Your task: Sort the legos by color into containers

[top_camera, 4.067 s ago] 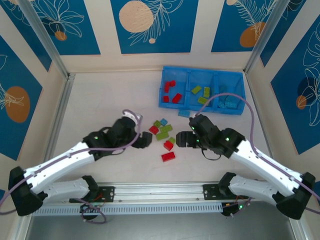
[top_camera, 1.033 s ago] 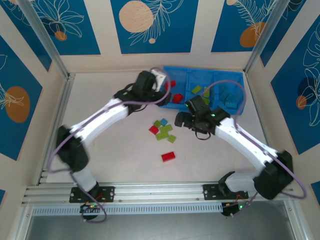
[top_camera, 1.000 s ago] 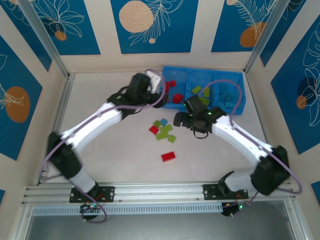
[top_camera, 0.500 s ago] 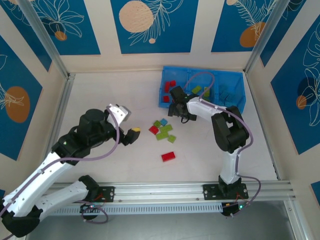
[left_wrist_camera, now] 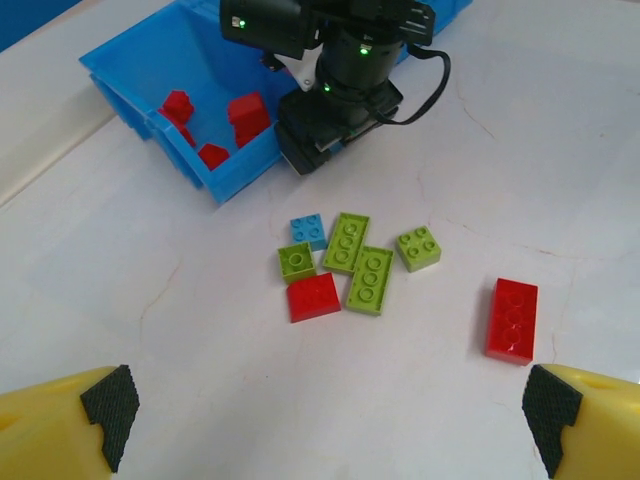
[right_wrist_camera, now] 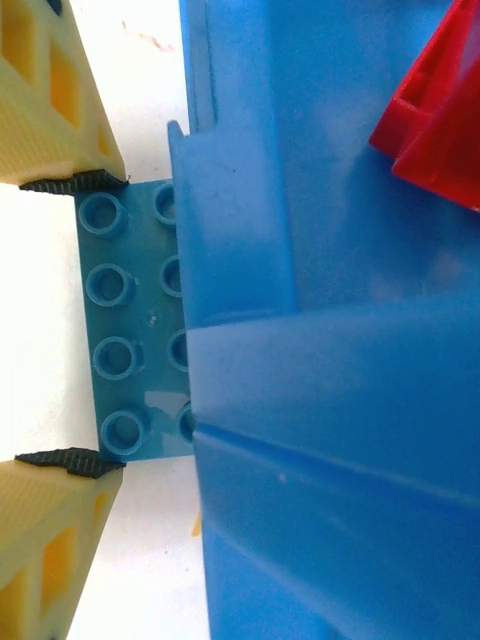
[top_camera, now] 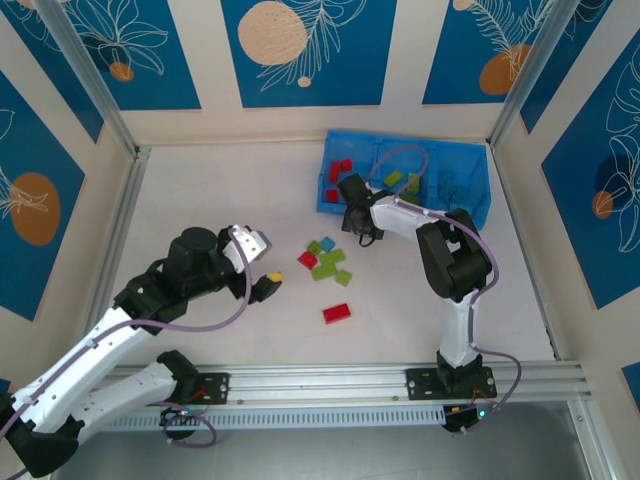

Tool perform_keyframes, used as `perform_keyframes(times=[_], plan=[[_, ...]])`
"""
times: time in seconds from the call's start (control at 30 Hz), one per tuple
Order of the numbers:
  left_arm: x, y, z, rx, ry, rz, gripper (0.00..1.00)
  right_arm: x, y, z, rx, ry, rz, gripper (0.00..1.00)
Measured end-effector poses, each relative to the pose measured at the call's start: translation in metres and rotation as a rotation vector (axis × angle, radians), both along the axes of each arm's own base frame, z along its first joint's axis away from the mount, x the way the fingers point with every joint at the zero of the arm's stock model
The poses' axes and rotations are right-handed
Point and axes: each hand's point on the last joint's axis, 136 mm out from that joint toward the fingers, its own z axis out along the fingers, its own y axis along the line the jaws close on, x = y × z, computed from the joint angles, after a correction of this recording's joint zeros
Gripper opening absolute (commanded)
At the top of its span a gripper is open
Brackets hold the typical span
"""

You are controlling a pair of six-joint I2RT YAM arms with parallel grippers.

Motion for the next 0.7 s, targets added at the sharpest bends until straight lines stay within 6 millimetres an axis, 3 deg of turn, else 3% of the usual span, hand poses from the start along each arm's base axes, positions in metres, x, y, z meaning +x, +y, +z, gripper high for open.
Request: perform_keyframes(times=[0.2, 0.43, 0.5, 0.63, 0.7], plan=[[-0.003, -0.002, 0.002, -0.012, -0.005, -0.019, 1.00, -0.012, 0.003, 0.001, -0.009, -0.014, 0.001, 0.58], [-0.003, -0.002, 0.003, -0.009, -0.015, -0.026, 1.00, -0.069, 0.009, 0.002, -0.030, 0.028, 0.045, 0.60], [-0.003, -0.002, 0.003, -0.008, -0.016, -0.027, 1.00, -0.079, 0.012, 0.010, -0.022, 0.023, 0.048, 0.67], [-0.003, -0.002, 0.003, -0.007, -0.016, -0.028, 1.00, -0.086, 0.002, 0.024, -0.006, 0.006, 0.005, 0.96], [-0.003, -0.002, 0.002, -0.006, -0.015, -0.028, 1.00, -0.090, -0.013, 0.028, -0.003, 0.011, -0.043, 1.00]])
